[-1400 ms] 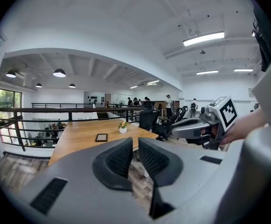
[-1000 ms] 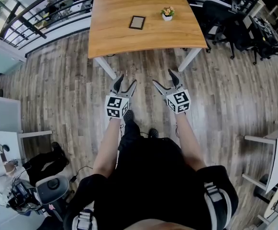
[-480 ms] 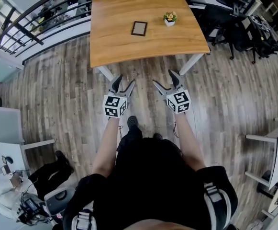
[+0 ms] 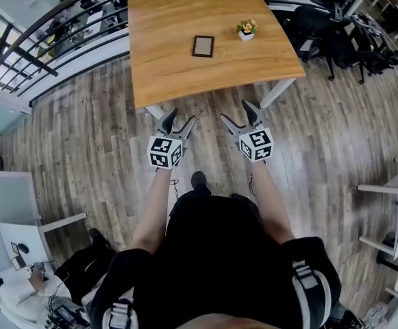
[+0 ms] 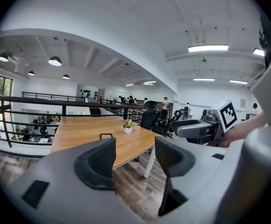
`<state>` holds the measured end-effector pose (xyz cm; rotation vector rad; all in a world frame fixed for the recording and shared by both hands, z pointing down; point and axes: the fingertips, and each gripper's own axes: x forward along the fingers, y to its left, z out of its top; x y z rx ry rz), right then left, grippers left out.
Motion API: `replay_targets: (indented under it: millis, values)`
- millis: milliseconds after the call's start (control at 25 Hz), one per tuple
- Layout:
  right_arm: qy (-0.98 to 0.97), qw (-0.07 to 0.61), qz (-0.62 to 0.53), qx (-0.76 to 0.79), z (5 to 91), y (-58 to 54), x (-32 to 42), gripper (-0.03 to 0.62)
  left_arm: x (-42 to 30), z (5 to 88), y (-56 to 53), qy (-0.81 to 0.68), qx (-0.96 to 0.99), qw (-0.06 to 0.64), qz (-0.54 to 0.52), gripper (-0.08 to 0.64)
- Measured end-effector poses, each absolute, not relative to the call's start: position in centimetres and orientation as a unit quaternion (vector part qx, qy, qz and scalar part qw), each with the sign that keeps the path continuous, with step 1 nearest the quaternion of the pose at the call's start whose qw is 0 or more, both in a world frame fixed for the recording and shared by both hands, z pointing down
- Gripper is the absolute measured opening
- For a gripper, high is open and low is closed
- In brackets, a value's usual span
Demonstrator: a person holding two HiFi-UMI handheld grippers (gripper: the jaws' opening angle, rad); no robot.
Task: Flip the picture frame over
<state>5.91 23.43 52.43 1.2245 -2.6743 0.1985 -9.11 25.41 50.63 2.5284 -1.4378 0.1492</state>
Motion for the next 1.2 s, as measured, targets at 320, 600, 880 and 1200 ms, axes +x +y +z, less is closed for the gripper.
replay_targets:
  millis: [320,600,880,1200]
  values:
    - [-0.897,0.101,0.059,0.425,52.4,21.5,3.0,0.36,-11.9,50.6,23.4,-0.476,0.871,0.105,0.054,0.265]
    - [-0.895,0.102,0.061,0.43,52.4,20.3,1.3,0.353,-14.0,50.7,21.7,-0.474,0.872,0.105,0.06,0.265]
    - [-0.888,0.097,0.088,0.44,53.4,18.2,2.8,0.342,-12.8,51.3,19.7,-0.467,0.874,0.114,0.073,0.265]
    - [-0.892,0.092,0.116,0.428,55.1,12.8,5.0,0.331,-11.1,52.7,15.0,-0.483,0.862,0.127,0.088,0.265]
